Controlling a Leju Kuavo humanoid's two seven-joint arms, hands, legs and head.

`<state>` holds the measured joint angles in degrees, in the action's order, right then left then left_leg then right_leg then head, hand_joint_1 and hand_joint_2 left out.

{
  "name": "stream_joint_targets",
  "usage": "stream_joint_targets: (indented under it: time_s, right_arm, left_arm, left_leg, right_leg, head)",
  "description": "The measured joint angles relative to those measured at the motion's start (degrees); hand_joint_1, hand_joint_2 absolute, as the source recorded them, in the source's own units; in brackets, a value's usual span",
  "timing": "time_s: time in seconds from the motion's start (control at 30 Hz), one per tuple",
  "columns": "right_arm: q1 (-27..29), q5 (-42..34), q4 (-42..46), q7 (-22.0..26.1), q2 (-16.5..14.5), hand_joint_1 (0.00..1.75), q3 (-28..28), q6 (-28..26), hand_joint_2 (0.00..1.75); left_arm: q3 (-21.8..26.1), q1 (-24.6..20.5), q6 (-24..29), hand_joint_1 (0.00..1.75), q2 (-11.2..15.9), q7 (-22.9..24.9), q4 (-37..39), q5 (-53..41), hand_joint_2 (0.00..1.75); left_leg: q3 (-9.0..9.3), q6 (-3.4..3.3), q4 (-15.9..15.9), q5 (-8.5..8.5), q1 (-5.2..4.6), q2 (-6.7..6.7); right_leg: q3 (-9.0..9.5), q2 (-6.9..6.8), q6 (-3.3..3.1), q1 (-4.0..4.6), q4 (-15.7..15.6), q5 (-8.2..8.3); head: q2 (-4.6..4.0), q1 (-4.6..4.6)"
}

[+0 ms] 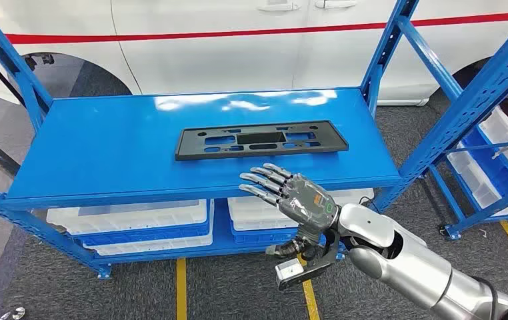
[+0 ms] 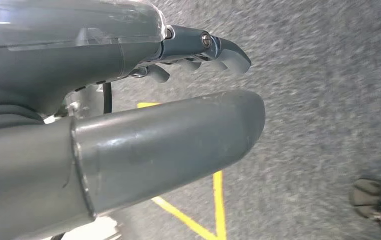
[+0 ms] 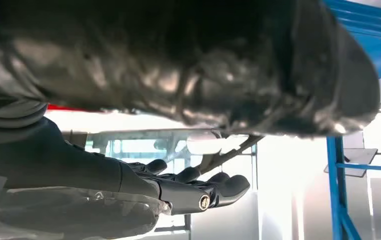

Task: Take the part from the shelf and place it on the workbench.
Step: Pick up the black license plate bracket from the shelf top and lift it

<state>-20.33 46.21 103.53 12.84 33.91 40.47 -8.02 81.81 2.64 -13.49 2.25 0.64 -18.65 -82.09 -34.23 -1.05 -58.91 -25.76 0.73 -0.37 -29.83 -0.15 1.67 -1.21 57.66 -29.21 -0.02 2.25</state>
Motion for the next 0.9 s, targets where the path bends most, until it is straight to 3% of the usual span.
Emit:
stream_joint_targets:
  time_s: [0.07,0.13,0.2,0.23,0.27,0.33,0.4,0.43,0.53,0.57,0.6,0.7,0.73,0.77,0.8,0.83,0.9]
  right_arm:
    - [0.23,-0.34,-0.06,0.01,-0.21,0.0,-0.48,0.08,0.0]
    - [0.67,-0.88,-0.21,0.01,-0.57,0.0,-1.4,0.17,0.87]
    - [1.2,-1.11,-0.51,-0.04,-1.01,0.0,-2.09,0.31,1.75]
    - [1.44,-1.15,-0.72,-0.18,-1.32,0.0,-2.29,0.51,1.75]
    - [1.58,-1.16,-0.95,-0.43,-1.72,0.0,-2.45,0.83,1.75]
    - [1.6,-1.16,-1.34,-1.03,-2.57,0.0,-2.79,1.56,1.75]
    - [1.39,-1.19,-1.67,-1.5,-3.29,0.0,-3.09,2.14,1.75]
    - [1.24,-1.25,-1.86,-1.71,-3.66,0.0,-3.16,2.38,1.31]
    - [0.77,-1.59,-2.57,-2.23,-5.1,0.0,-3.19,2.93,1.31]
    - [0.54,-1.66,-2.81,-2.29,-5.57,0.0,-3.2,3.02,1.75]
    - [0.22,-1.66,-3.09,-2.29,-6.02,0.0,-3.2,3.06,1.75]
    - [-0.64,-1.62,-4.06,-2.2,-7.07,0.0,-3.2,3.17,1.75]
    - [-0.73,-1.62,-4.38,-2.18,-7.31,0.0,-3.2,3.2,1.75]
    - [-0.77,-1.62,-4.68,-2.16,-7.54,0.0,-3.2,3.21,1.75]
    - [-0.86,-1.62,-4.95,-2.14,-7.74,0.0,-3.2,3.23,1.75]
    - [-1.04,-1.62,-5.21,-2.1,-7.96,0.0,-3.2,3.25,1.75]
    - [-1.63,-1.62,-5.72,-2.03,-8.38,0.0,-3.18,3.29,1.75]
  left_arm:
    - [0.18,-0.01,-0.07,0.0,-0.08,-0.09,-0.16,-0.25,0.0]
    - [0.58,-0.05,-0.16,0.0,-0.24,-0.18,-0.48,-0.71,0.0]
    - [1.08,-0.09,-0.22,0.0,-0.43,-0.17,-0.75,-1.16,0.0]
    - [1.31,-0.08,-0.25,0.0,-0.51,-0.16,-0.85,-1.38,0.0]
    - [1.53,-0.08,-0.32,0.0,-0.58,-0.15,-0.93,-1.6,0.0]
    - [1.79,-0.12,-0.48,0.0,-0.71,-0.13,-1.08,-1.84,0.0]
    - [2.04,-0.25,-0.64,0.0,-0.94,-0.14,-1.21,-1.97,0.0]
    - [2.18,-0.31,-0.71,0.0,-1.05,-0.14,-1.28,-2.1,0.0]
    - [2.62,-0.47,-0.91,0.0,-1.23,-0.2,-1.61,-2.64,0.0]
    - [2.7,-0.53,-0.96,0.0,-1.29,-0.27,-1.72,-2.8,0.0]
    - [2.76,-0.58,-0.99,0.0,-1.34,-0.35,-1.82,-2.97,0.0]
    - [2.88,-0.64,-1.01,0.0,-1.39,-0.56,-2.06,-3.34,0.0]
    - [2.91,-0.6,-1.01,0.0,-1.39,-0.6,-2.11,-3.43,0.0]
    - [2.94,-0.56,-1.02,0.0,-1.4,-0.61,-2.14,-3.5,0.0]
    - [2.97,-0.51,-1.02,0.0,-1.4,-0.62,-2.17,-3.56,0.0]
    - [3.03,-0.48,-1.03,0.0,-1.4,-0.62,-2.22,-3.61,0.0]
    - [3.17,-0.57,-1.03,0.0,-1.4,-0.63,-2.32,-3.74,0.0]
  left_leg:
    - [0.24,-0.43,0.2,-0.03,0.09,0.0]
    - [0.58,-1.12,0.4,-0.22,0.11,0.01]
    - [0.88,-1.54,0.4,-0.58,-0.13,0.0]
    - [1.14,-1.66,0.39,-0.79,-0.3,-0.01]
    - [1.53,-1.73,0.39,-1.05,-0.49,-0.04]
    - [2.55,-1.75,0.4,-1.7,-0.85,-0.13]
    - [3.19,-1.5,0.4,-2.29,-1.14,-0.21]
    - [3.23,-1.27,0.42,-2.45,-1.14,-0.22]
    - [3.54,-0.36,0.73,-2.79,-1.05,-0.11]
    - [3.49,-0.06,0.13,-3.31,-1.06,-0.06]
    - [2.84,0.23,-1.54,-4.29,-1.04,-0.03]
    - [-2.88,1.1,-11.75,-8.44,-0.54,0.01]
    - [-4.59,1.37,-14.08,-8.64,-0.35,0.01]
    - [-5.34,1.59,-14.44,-7.71,-0.16,0.03]
    - [-4.93,1.78,-12.49,-5.61,0.05,0.04]
    - [-3.63,1.94,-8.74,-2.96,0.26,0.08]
    - [-1.01,1.81,-2.48,-0.13,0.25,0.06]
  right_leg:
    - [-0.48,0.01,0.19,-0.08,1.4,-0.87]
    - [-3.42,0.04,0.45,-0.1,7.24,-3.72]
    - [-8.15,0.05,0.46,-0.03,15.16,-6.36]
    - [-9.76,0.05,0.36,0.0,17.25,-6.27]
    - [-10.29,0.05,0.11,0.08,17.07,-4.91]
    - [-8.21,0.07,-0.86,0.49,10.5,0.24]
    - [-5.42,0.03,-1.91,1.01,3.88,3.22]
    - [-4.78,0.03,-2.21,1.22,2.36,3.44]
    - [-4.01,0.1,-2.49,1.16,1.01,3.2]
    - [-3.49,0.08,-2.65,0.93,0.44,3.25]
    - [-2.94,0.01,-2.81,0.68,-0.13,3.29]
    - [-2.12,-0.18,-3.09,0.56,-0.48,2.88]
    - [-1.97,-0.2,-3.06,0.54,-0.39,2.64]
    - [-1.78,-0.2,-2.97,0.5,-0.28,2.35]
    - [-1.5,-0.18,-2.81,0.43,-0.1,1.99]
    - [-1.2,-0.16,-2.58,0.35,0.19,1.52]
    - [-0.95,-0.08,-1.92,0.4,0.87,0.65]
  head:
    - [0.0,0.02]
    - [0.0,0.03]
    - [0.0,0.03]
    - [0.0,0.02]
    - [0.0,0.02]
    - [0.0,0.02]
    - [0.0,0.03]
    - [0.0,0.05]
    - [0.0,0.1]
    - [0.0,0.1]
    - [0.0,0.09]
    - [0.0,0.06]
    - [0.0,0.06]
    - [0.0,0.06]
    - [0.0,0.05]
    - [0.0,0.06]
    - [0.0,0.08]
